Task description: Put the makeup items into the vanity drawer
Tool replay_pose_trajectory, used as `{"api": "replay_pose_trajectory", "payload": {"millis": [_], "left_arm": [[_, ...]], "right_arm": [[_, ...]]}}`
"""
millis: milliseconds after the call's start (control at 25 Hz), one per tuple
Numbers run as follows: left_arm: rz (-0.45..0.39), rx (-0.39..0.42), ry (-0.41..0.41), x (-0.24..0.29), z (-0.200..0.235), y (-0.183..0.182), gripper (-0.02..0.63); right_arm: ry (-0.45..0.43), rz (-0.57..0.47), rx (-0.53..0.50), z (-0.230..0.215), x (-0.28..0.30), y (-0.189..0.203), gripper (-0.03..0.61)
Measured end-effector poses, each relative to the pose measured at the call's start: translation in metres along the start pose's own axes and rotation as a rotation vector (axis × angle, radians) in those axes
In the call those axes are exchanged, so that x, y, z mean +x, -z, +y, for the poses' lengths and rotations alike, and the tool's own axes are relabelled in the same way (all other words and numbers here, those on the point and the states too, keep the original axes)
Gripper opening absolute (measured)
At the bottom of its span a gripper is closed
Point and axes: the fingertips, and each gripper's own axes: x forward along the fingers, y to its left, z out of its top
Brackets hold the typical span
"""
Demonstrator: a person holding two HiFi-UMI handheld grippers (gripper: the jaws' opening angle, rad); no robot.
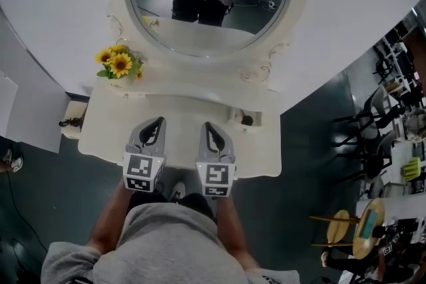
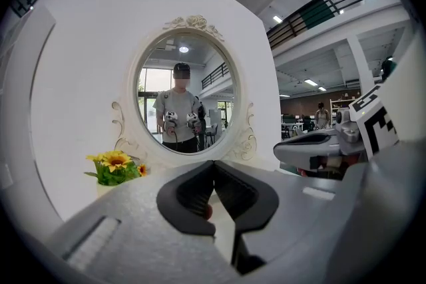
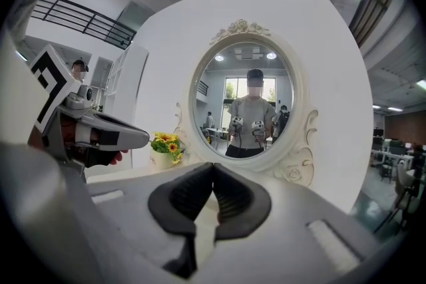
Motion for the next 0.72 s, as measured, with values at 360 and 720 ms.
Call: {"api": "replay_pose_trajectory", "payload": {"millis": [360,720], "left_arm": [[-0.002,0.01,0.01,0.0018,0.0007,0.0004,0.011],[-0.01,0.015,0.012,0.0023,0.0,-0.0029,0.011]], "right_arm": [[0.01,-0.005,0.004,-0.0033,0.0012,-0.0021,0.005],[0.012,-0.015,0.004,-0.0052,0.0014,-0.0049,0.005]]}}
